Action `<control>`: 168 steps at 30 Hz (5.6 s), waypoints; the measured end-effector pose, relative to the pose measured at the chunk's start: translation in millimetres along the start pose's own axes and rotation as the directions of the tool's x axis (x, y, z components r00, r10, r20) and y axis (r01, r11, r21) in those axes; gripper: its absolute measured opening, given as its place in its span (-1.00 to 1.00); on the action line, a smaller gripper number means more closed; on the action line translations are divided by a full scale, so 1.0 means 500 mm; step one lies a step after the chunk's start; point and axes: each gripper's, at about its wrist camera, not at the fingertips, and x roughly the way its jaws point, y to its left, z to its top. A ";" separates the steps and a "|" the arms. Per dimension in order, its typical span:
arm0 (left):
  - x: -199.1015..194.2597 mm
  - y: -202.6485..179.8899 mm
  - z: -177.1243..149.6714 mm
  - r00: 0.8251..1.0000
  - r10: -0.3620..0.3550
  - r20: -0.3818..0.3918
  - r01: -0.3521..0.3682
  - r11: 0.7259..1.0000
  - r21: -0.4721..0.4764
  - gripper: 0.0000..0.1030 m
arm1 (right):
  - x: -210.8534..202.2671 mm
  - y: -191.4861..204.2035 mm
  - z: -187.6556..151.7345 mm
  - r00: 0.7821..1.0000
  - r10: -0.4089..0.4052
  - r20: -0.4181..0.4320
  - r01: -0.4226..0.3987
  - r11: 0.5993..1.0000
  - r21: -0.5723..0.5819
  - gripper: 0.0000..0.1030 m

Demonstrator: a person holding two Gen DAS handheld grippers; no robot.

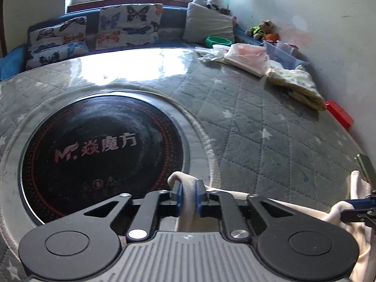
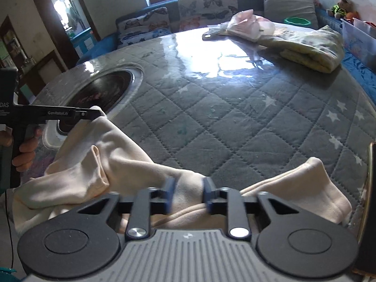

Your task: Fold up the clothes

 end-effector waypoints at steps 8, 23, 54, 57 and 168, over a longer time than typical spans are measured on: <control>-0.067 0.023 0.016 0.988 -0.078 0.135 0.084 0.996 -0.042 -0.79 | -0.055 0.031 0.025 0.979 -0.012 0.205 0.026 0.997 -0.067 -0.81; -0.208 -0.009 -0.160 0.944 -0.268 0.194 0.196 0.925 0.325 -0.79 | -0.048 0.169 -0.130 0.994 0.093 0.062 -0.048 0.855 -0.516 -0.80; -0.194 0.002 -0.220 0.973 -0.167 0.160 0.107 0.939 0.326 -0.78 | 0.008 -0.009 -0.017 0.984 0.174 -0.033 -0.170 0.979 0.116 -0.52; -0.198 0.008 -0.213 0.972 -0.149 0.180 0.087 0.946 0.311 -0.78 | 0.006 0.006 -0.005 0.988 0.153 -0.010 -0.153 0.987 0.056 -0.81; -0.069 0.121 -0.073 0.988 0.144 0.062 -0.148 0.986 0.070 -0.85 | 0.105 0.304 -0.006 0.987 0.146 0.059 -0.113 0.917 -0.382 0.12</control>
